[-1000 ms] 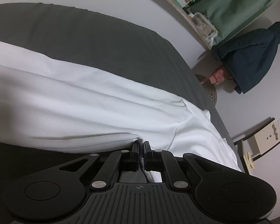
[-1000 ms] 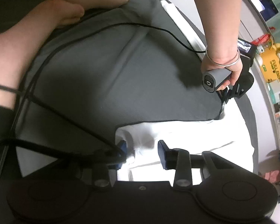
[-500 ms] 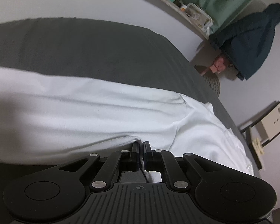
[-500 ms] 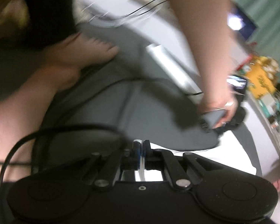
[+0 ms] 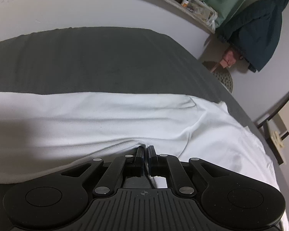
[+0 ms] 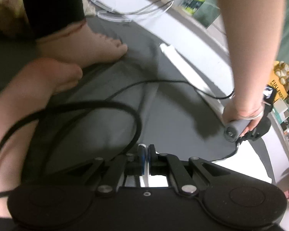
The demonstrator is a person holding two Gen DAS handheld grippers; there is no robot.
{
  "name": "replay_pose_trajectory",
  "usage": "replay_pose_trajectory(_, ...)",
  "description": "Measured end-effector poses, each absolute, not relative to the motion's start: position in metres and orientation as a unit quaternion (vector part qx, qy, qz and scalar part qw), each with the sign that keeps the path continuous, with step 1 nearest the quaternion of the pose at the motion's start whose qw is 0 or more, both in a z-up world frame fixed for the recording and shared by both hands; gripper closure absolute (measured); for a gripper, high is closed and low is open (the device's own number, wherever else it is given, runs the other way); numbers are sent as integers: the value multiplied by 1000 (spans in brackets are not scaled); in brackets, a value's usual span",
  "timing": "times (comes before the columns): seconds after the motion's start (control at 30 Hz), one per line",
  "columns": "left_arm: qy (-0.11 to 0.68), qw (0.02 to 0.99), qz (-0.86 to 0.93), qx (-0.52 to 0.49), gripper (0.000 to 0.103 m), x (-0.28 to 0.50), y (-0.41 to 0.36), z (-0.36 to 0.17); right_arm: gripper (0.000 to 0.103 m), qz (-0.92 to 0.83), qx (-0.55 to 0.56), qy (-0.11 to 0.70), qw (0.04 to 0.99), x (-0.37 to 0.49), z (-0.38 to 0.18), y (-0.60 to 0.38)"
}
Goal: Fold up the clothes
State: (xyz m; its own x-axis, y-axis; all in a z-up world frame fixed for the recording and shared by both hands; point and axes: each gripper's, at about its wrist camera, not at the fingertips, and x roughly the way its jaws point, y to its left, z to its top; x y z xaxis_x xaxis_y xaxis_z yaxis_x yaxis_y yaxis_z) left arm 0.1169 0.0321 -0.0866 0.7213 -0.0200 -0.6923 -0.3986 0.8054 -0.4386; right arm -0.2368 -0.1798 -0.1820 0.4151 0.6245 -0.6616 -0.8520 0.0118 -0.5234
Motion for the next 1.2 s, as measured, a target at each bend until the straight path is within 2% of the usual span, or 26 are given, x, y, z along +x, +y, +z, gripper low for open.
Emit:
replay_pose_trajectory(0.17, 358, 860, 98, -349, 96, 109, 42, -94, 95, 514, -478, 110, 703, -242, -185, -178)
replay_pose_trajectory(0.23, 360, 853, 95, -365, 96, 105, 45, -94, 79, 522, -474, 92, 703, -248, -182, -181)
replay_pose_trajectory(0.27, 362, 854, 95, -360, 96, 102, 44, -93, 68, 525, -473, 82, 703, -252, -181, -182)
replay_pose_trajectory(0.33, 366, 857, 95, -351, 81, 96, 43, -89, 68, 527, -479, 57, 700, -261, -181, -183)
replay_pose_trajectory(0.4, 367, 866, 83, -329, 41, 85, 41, -81, 68, 535, -472, 50, 699, -264, -179, -185)
replay_pose_trajectory(0.47, 380, 873, 69, -299, 28, 74, 39, -67, 68, 536, -463, 52, 704, -263, -173, -191)
replay_pose_trajectory(0.63, 450, 876, 14, -174, 28, 31, 24, -18, 64, 535, -459, 50, 708, -254, -160, -212)
replay_pose_trajectory(0.73, 507, 861, -39, -23, 28, -19, -12, 15, 58, 536, -457, 47, 709, -248, -148, -230)
replay_pose_trajectory(0.77, 515, 855, -60, 21, 28, -39, -24, 21, 52, 532, -439, 58, 722, -244, -142, -239)
replay_pose_trajectory(0.83, 527, 837, -101, 110, 28, -79, -49, 35, 51, 520, -372, 117, 760, -228, -128, -260)
replay_pose_trajectory(0.9, 497, 835, -148, 186, 28, -116, -76, 43, 51, 483, -304, 191, 799, -208, -114, -281)
replay_pose_trajectory(1.0, 418, 837, -226, 271, 28, -153, -115, 39, 51, 376, -258, 282, 844, -180, -96, -310)
replay_pose_trajectory(1.07, 385, 831, -267, 298, 29, -165, -135, 24, 51, 326, -250, 339, 846, -162, -92, -324)
replay_pose_trajectory(1.13, 390, 817, -292, 310, 29, -167, -149, 1, 51, 299, -283, 367, 834, -154, -94, -335)
replay_pose_trajectory(1.2, 398, 804, -303, 322, 51, -166, -158, -21, 51, 277, -330, 376, 820, -155, -98, -346)
